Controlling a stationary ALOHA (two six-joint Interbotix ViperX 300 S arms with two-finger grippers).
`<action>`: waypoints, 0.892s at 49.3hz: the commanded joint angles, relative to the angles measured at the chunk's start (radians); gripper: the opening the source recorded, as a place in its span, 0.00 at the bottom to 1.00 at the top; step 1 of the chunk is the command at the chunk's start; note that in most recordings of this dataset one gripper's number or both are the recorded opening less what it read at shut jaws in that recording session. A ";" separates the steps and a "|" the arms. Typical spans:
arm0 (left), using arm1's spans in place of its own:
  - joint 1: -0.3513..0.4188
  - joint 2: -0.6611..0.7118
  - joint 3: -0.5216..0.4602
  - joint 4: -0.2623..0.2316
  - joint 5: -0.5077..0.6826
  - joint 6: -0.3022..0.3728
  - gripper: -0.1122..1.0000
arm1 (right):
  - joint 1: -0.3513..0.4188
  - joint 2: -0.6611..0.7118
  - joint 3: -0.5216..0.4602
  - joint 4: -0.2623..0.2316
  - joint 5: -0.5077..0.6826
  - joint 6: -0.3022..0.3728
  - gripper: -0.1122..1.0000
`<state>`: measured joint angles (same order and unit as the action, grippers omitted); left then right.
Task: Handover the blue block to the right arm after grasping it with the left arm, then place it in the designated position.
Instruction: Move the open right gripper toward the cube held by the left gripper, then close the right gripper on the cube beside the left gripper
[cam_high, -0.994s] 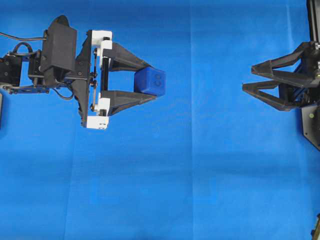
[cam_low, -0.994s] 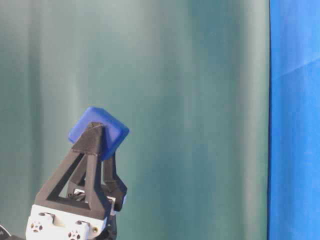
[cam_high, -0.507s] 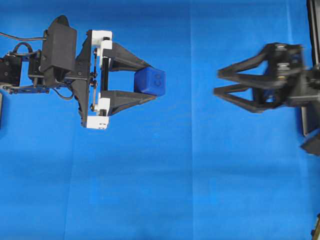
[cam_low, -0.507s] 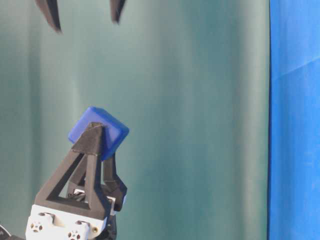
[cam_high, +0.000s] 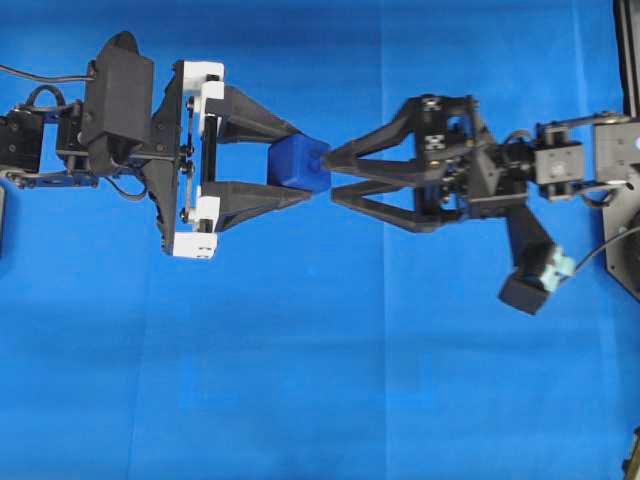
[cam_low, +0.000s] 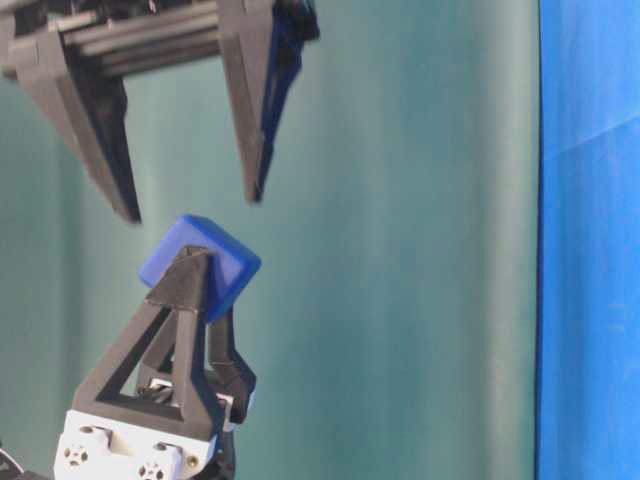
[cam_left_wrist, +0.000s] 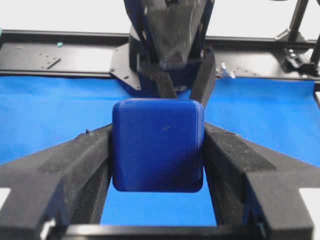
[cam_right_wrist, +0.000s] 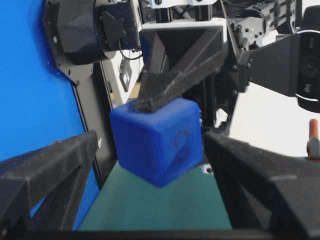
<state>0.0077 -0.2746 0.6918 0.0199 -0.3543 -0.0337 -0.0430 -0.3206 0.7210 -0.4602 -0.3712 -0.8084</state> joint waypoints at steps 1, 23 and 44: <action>0.000 -0.023 -0.011 0.000 -0.009 0.000 0.54 | 0.002 0.021 -0.055 0.000 -0.011 0.002 0.96; 0.000 -0.023 -0.011 0.000 -0.008 0.000 0.54 | 0.005 0.098 -0.133 -0.002 -0.005 0.002 0.96; 0.000 -0.023 -0.011 0.000 -0.009 0.000 0.54 | 0.005 0.097 -0.158 -0.002 0.092 -0.002 0.74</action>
<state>0.0092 -0.2777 0.6918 0.0199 -0.3559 -0.0337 -0.0399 -0.2132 0.5983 -0.4617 -0.2991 -0.8130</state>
